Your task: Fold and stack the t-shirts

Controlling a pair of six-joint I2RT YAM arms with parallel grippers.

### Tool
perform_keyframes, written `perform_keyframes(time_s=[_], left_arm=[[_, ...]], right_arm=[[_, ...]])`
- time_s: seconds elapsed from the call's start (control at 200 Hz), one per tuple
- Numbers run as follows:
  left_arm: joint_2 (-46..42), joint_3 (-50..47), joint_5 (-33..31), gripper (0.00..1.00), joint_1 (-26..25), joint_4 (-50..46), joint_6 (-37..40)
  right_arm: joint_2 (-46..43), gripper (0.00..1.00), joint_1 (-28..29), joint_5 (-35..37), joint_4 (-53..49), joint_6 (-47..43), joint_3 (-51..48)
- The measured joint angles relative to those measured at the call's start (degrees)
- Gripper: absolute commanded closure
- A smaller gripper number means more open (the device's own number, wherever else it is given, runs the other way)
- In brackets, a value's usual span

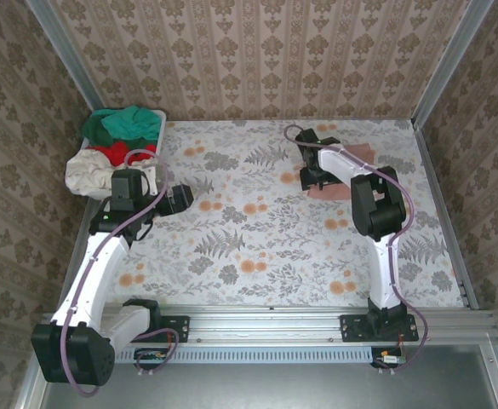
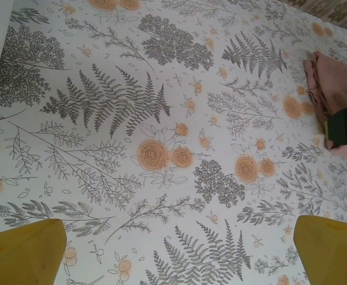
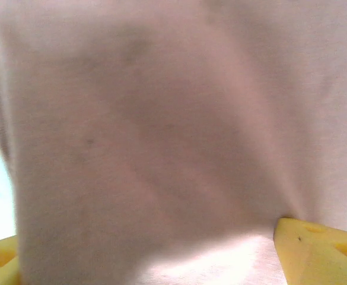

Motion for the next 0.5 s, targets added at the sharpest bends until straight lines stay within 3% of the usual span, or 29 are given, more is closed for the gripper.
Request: perform_keyframes(time_s=[0.31, 0.5], left_arm=[[0.00, -0.11, -0.22, 0.00, 0.87, 0.11, 0.76], [0.02, -0.37, -0.17, 0.00, 1.22, 0.44, 0.76]], right_arm=[[0.52, 0.16, -10.40, 0.22, -2.01, -8.55, 0.92], [5.20, 0.16, -15.69, -0.17, -3.48, -10.97, 9.31]])
